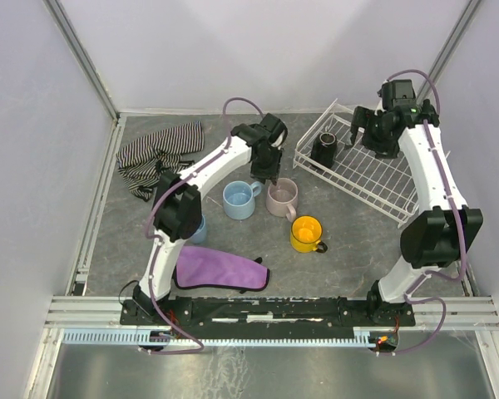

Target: Load the cups into the dish rack

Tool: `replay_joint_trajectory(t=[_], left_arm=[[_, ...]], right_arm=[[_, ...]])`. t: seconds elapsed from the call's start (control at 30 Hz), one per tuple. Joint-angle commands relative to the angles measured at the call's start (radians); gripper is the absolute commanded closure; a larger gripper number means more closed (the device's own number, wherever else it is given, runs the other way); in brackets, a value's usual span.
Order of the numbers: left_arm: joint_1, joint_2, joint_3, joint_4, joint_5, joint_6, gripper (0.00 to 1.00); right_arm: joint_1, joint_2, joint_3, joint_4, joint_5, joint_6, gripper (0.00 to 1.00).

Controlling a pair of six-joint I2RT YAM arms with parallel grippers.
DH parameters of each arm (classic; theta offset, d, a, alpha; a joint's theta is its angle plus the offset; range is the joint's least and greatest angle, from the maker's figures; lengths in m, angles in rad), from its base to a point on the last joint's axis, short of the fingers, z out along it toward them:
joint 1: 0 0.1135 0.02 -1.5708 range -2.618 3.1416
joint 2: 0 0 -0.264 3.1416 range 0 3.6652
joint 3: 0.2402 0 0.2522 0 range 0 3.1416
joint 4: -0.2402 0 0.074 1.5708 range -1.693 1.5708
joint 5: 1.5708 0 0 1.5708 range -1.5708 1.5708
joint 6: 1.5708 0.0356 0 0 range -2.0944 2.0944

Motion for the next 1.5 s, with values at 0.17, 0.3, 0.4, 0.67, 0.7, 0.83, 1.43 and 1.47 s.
replay_joint_trajectory(t=[0.17,0.3,0.4,0.67,0.7,0.83,1.43,1.47], left_arm=[[-0.046,0.043,0.083,-0.009,-0.033,0.039,0.54],[-0.050,0.081,0.114,-0.018,-0.060,0.039,0.60],[-0.054,0.098,0.125,-0.023,-0.077,0.044,0.62],[-0.059,0.142,0.127,-0.026,-0.132,0.044,0.82],[-0.059,0.143,0.126,-0.025,-0.137,0.044,0.86],[-0.059,0.156,0.118,-0.024,-0.125,0.052,0.96],[0.136,-0.264,-0.275,0.432,0.358,-0.028,0.97],[0.148,-0.287,-0.294,0.467,0.387,-0.038,0.97]], right_arm=[[-0.031,-0.095,-0.077,0.036,-0.041,-0.006,0.01],[-0.031,-0.119,-0.099,0.041,-0.074,0.006,0.02],[-0.033,-0.143,-0.123,0.044,-0.088,0.008,0.02],[-0.031,-0.177,-0.159,0.049,-0.115,0.010,0.03],[-0.033,-0.179,-0.162,0.048,-0.120,0.009,0.03],[-0.033,-0.197,-0.186,0.050,-0.160,0.009,0.03],[-0.033,-0.263,-0.420,0.338,-0.766,0.262,0.08],[-0.031,-0.268,-0.446,0.394,-0.804,0.295,0.09]])
